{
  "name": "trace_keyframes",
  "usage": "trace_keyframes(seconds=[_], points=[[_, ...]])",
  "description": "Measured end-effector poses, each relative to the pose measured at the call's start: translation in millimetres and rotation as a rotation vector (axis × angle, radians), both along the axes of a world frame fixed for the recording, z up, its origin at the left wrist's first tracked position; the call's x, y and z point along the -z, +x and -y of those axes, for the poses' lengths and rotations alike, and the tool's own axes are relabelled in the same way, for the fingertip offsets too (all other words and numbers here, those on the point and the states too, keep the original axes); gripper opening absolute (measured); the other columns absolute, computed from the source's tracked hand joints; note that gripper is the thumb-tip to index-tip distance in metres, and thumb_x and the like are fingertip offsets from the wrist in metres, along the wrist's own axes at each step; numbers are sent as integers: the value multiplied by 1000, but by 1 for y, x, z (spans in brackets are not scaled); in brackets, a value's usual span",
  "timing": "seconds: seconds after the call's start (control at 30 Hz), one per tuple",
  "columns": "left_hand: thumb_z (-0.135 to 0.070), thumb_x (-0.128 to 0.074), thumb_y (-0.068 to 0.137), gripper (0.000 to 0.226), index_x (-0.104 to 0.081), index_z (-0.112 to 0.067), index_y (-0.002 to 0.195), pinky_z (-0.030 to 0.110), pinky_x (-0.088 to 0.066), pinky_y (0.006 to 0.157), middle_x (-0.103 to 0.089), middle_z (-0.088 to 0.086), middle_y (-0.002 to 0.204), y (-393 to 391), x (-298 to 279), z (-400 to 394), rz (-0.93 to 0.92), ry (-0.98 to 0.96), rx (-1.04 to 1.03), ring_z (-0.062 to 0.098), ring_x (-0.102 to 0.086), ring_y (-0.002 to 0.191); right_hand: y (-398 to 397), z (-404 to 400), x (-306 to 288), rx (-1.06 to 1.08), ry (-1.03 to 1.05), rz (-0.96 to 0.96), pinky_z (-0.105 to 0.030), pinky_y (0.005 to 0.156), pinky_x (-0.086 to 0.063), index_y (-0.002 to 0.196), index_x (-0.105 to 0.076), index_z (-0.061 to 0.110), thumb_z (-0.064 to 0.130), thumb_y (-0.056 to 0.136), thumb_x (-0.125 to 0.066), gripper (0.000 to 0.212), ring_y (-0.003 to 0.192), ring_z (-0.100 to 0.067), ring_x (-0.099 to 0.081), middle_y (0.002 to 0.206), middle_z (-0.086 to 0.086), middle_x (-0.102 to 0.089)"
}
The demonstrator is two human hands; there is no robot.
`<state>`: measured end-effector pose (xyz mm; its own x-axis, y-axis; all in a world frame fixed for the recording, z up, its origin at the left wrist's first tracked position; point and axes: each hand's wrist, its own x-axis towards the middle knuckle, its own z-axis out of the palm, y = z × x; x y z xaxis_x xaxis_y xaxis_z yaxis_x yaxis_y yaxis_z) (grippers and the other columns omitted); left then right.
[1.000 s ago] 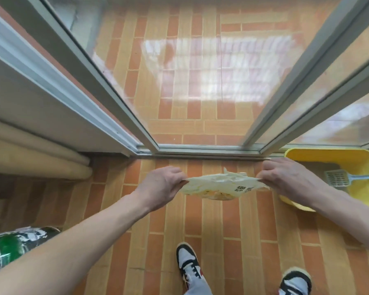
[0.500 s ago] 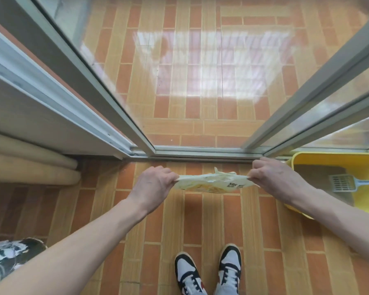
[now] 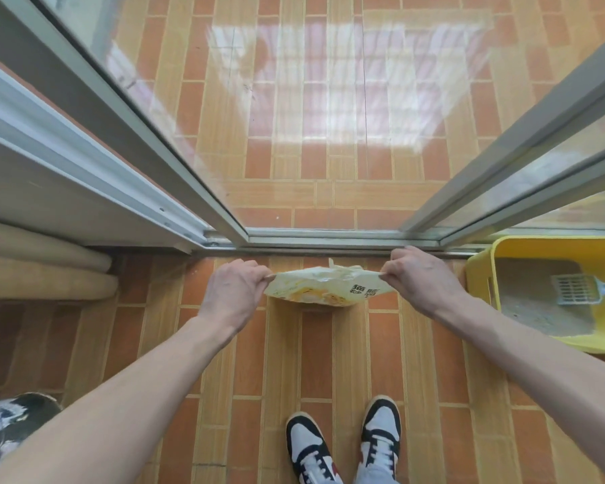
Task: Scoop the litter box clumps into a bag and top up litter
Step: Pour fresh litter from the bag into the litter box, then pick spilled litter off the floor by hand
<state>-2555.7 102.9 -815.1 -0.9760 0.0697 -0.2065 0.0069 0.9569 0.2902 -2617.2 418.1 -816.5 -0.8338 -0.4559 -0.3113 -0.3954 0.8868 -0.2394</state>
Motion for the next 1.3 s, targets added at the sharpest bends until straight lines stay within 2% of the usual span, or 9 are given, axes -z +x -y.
trace_keyframes(seconds=[0.17, 0.3, 0.4, 0.57, 0.77, 0.93, 1.1, 1.2, 1.3], points=[[-35, -63, 101, 22, -80, -21, 100, 38, -59, 71, -73, -2, 83, -27, 6, 1, -19, 51, -128, 20, -65, 77, -19, 6, 7, 33, -33, -83, -36, 62, -49, 82, -74, 12, 24, 97, -65, 21, 81, -24, -56, 82, -1, -62], [-31, -57, 103, 22, -72, -19, 92, 38, -59, 79, -72, -1, 89, -46, 9, 6, 154, 103, -157, 20, -66, 81, -28, -4, 5, 51, 71, -124, -37, 54, -53, 71, -61, 13, 28, 99, -59, 32, 66, -21, -56, 78, 1, -55], [-31, -55, 103, 24, -64, -15, 87, 40, -57, 78, -68, 2, 85, -57, 5, 11, 239, 82, -115, 25, -66, 81, -35, -4, 2, 42, 84, -74, -40, 56, -55, 74, -63, 14, 35, 99, -58, 33, 63, -23, -60, 79, 3, -53], [-31, -54, 105, 32, -55, -23, 74, 34, -51, 70, -59, -6, 73, -77, -4, 16, 165, 38, -95, 20, -61, 74, -49, -2, 4, 171, 21, -12, -35, 59, -46, 76, -67, 13, 32, 99, -61, 31, 71, -26, -59, 80, 2, -53], [-36, -55, 103, 28, -68, -17, 87, 43, -56, 78, -71, 2, 86, -98, 4, 4, 60, 46, -232, 28, -66, 83, -65, 5, 9, 335, -36, 5, -39, 68, -53, 80, -72, 7, 23, 99, -61, 27, 77, -30, -61, 86, -6, -62], [-32, -55, 104, 24, -73, -16, 101, 44, -57, 86, -76, 6, 99, -103, 1, -13, 10, 98, -376, 31, -68, 93, -76, 9, 8, 542, -177, 31, -43, 86, -54, 108, -74, 7, 19, 100, -59, 21, 91, -28, -63, 104, -13, -70], [-23, -58, 102, 24, -67, -13, 121, 42, -55, 89, -70, 6, 115, -93, -3, -16, -35, 35, -321, 26, -65, 106, -70, 4, 0, 586, -371, 12, -36, 91, -56, 130, -63, 8, 20, 98, -64, 34, 95, -17, -66, 117, -9, -69], [-23, -59, 100, 40, -56, -11, 139, 41, -52, 94, -63, 8, 131, -77, -8, -21, -63, 34, -292, 24, -59, 120, -57, 3, -8, 535, -362, -36, -37, 95, -54, 136, -58, 10, 25, 99, -61, 41, 108, -18, -65, 126, -8, -67], [-25, -59, 101, 45, -52, -12, 143, 37, -51, 95, -59, 8, 136, -64, -25, -31, -102, 96, -301, 23, -58, 123, -42, 6, -25, 418, -324, -98, -40, 101, -50, 143, -52, 14, 32, 100, -60, 47, 121, -21, -60, 135, -6, -62]])
